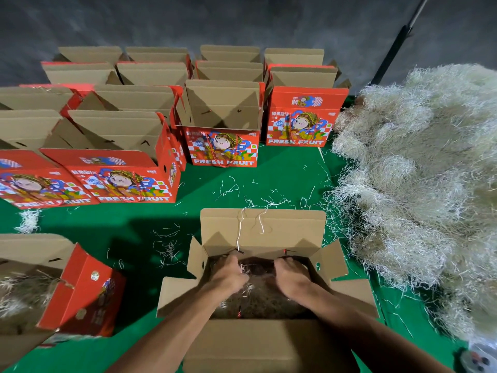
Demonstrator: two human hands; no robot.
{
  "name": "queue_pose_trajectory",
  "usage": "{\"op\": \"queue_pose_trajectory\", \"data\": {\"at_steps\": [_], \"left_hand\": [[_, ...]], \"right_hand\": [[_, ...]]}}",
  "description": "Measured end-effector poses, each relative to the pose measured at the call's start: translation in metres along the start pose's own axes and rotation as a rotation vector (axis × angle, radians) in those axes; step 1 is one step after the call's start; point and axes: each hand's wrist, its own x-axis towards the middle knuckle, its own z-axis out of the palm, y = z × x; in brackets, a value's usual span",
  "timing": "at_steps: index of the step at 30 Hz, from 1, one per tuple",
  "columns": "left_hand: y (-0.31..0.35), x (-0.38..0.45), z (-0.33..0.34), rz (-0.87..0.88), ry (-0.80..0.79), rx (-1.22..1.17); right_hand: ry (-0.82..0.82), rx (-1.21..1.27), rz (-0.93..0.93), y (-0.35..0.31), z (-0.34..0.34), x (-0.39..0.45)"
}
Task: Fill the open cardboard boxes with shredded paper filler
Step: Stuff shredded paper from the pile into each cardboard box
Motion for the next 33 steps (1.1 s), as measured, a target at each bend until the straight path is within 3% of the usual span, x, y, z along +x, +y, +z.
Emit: {"op": "queue_pose_trajectory", "data": {"at_steps": [4,9,13,17,20,22,24,27,31,33], "left_hand": [[-0.012,-0.001,0.002,0.039,0.086,0.220],[-0.007,-0.003,-0.004,0.100,0.111,0.530],[0.000,-0.010,-0.005,0.193,0.117,0.620],[0.015,-0.015,-0.014,0.288,0.120,0.599],[0.018,-0.018,-0.012,0.342,-0.127,0.525],[0.009,-0.014,-0.009,0.314,-0.359,0.649],[-0.002,-0.010,-0.006,0.224,-0.484,0.720],[-0.011,-0.001,-0.002,0.184,-0.444,0.736],[-0.002,-0.006,-0.007,0.179,-0.456,0.798],[0.003,-0.007,-0.008,0.228,-0.411,0.759]], "right_hand": [[-0.071,-0.225,0.116,0.004,-0.010,0.002],[-0.042,-0.193,0.147,0.002,-0.016,0.001],[0.008,-0.223,0.016,-0.001,-0.022,-0.010],[0.134,-0.367,-0.254,-0.009,-0.027,-0.016],[-0.013,-0.395,-0.346,-0.013,-0.023,-0.012],[-0.165,-0.392,-0.314,-0.001,-0.011,-0.008],[-0.197,-0.499,-0.386,0.009,-0.003,-0.008],[-0.200,-0.510,-0.323,0.011,-0.003,-0.007],[-0.342,-0.558,-0.276,0.010,-0.010,-0.008],[-0.286,-0.539,-0.282,0.007,-0.012,-0.009]]}}
